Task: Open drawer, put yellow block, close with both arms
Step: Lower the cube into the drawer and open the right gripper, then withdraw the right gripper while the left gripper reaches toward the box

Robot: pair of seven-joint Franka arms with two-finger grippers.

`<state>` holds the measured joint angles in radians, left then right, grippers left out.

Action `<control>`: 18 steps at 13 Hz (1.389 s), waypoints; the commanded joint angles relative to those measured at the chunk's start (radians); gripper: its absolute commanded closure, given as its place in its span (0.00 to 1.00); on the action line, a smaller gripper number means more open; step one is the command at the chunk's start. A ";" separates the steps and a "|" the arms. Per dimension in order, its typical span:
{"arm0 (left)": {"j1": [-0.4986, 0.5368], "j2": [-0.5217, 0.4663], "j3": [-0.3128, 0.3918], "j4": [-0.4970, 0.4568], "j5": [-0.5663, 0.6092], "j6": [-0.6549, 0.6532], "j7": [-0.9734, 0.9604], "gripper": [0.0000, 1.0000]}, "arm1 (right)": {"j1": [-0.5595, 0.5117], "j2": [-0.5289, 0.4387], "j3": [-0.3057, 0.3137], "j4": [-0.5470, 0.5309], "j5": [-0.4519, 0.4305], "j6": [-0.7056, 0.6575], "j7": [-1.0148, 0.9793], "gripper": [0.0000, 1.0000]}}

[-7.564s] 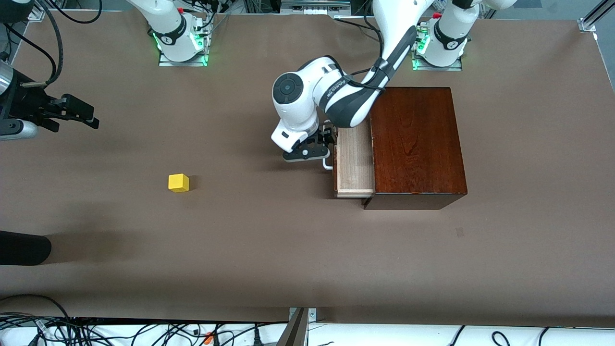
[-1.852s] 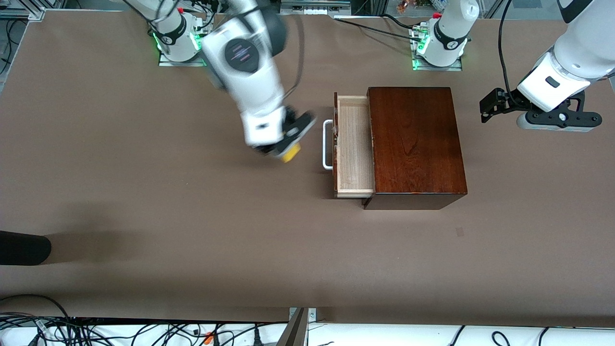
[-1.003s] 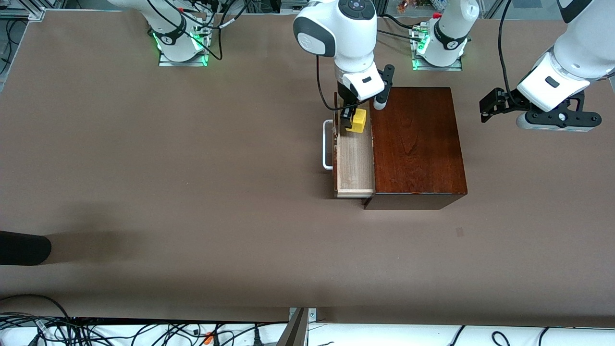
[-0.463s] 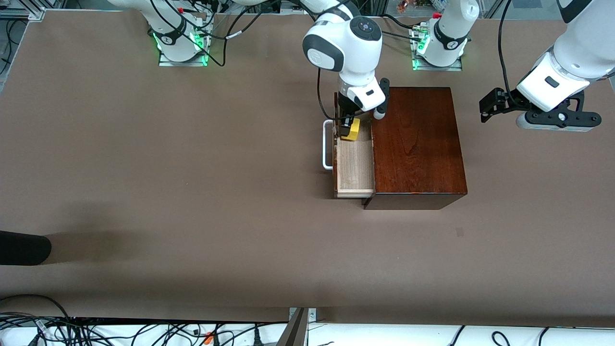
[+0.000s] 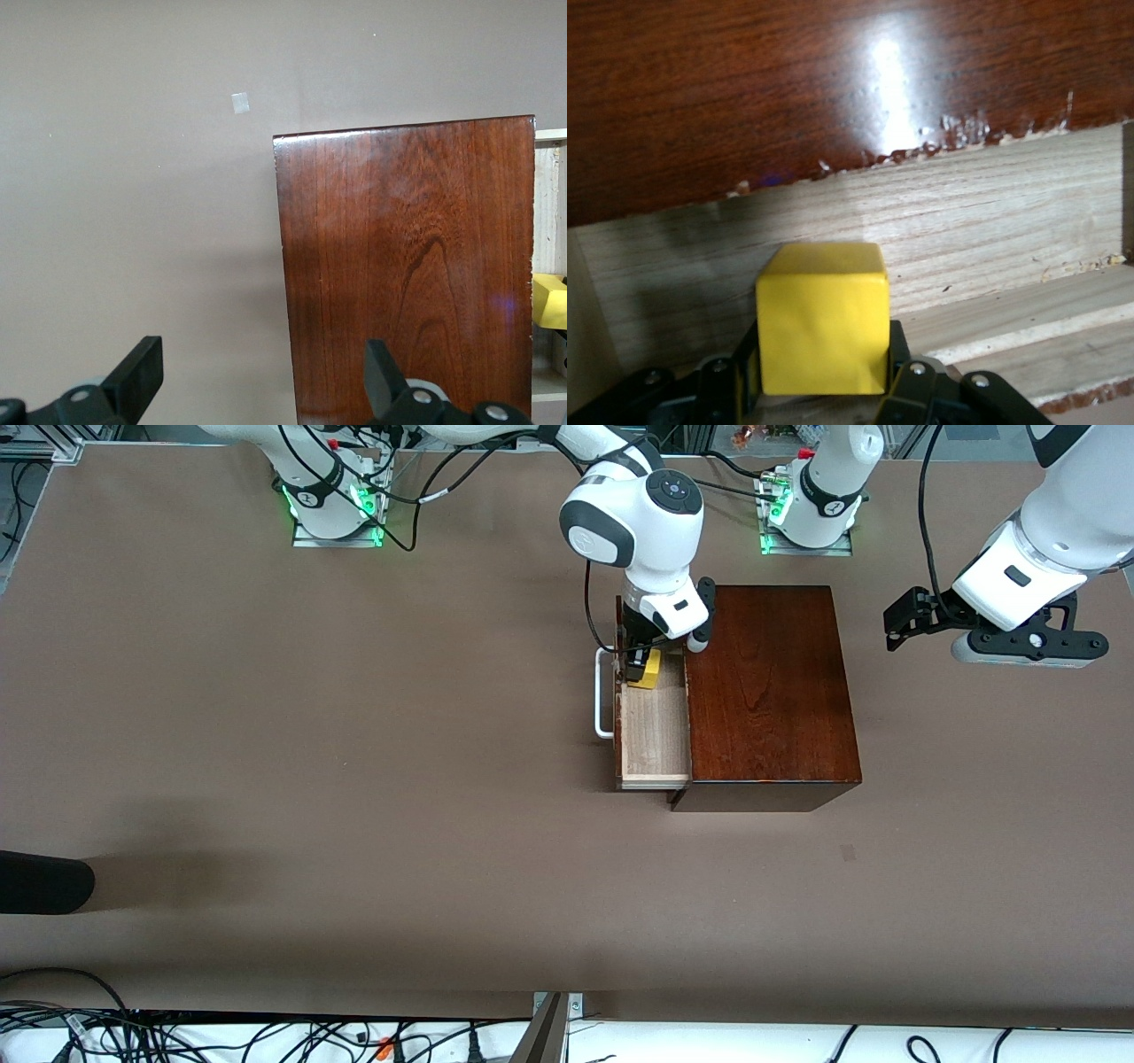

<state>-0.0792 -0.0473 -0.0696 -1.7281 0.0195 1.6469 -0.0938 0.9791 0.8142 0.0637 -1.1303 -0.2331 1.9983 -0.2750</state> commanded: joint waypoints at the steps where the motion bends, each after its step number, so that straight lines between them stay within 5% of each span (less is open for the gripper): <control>1: 0.004 -0.011 -0.009 0.005 -0.018 -0.016 0.000 0.00 | 0.007 0.007 -0.019 0.040 -0.005 -0.038 -0.007 0.00; 9: 0.004 -0.011 -0.010 0.005 -0.018 -0.016 0.002 0.00 | -0.170 -0.200 -0.018 0.096 0.054 -0.162 -0.007 0.00; 12: 0.004 -0.011 -0.010 0.005 -0.018 -0.016 0.002 0.00 | -0.356 -0.332 -0.037 0.089 0.255 -0.248 -0.001 0.00; 14: 0.004 -0.013 -0.010 0.005 -0.018 -0.018 0.002 0.00 | -0.398 -0.398 -0.134 0.075 0.288 -0.349 0.002 0.00; 16: 0.004 -0.013 -0.010 0.005 -0.018 -0.018 0.002 0.00 | -0.456 -0.504 -0.229 -0.044 0.378 -0.386 0.005 0.00; 18: 0.004 -0.013 -0.010 0.005 -0.018 -0.018 0.000 0.00 | -0.575 -0.613 -0.229 -0.196 0.388 -0.388 0.019 0.00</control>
<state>-0.0796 -0.0475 -0.0777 -1.7275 0.0195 1.6454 -0.0939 0.4911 0.3328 -0.1765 -1.1368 0.1211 1.6009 -0.2756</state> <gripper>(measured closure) 0.000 0.000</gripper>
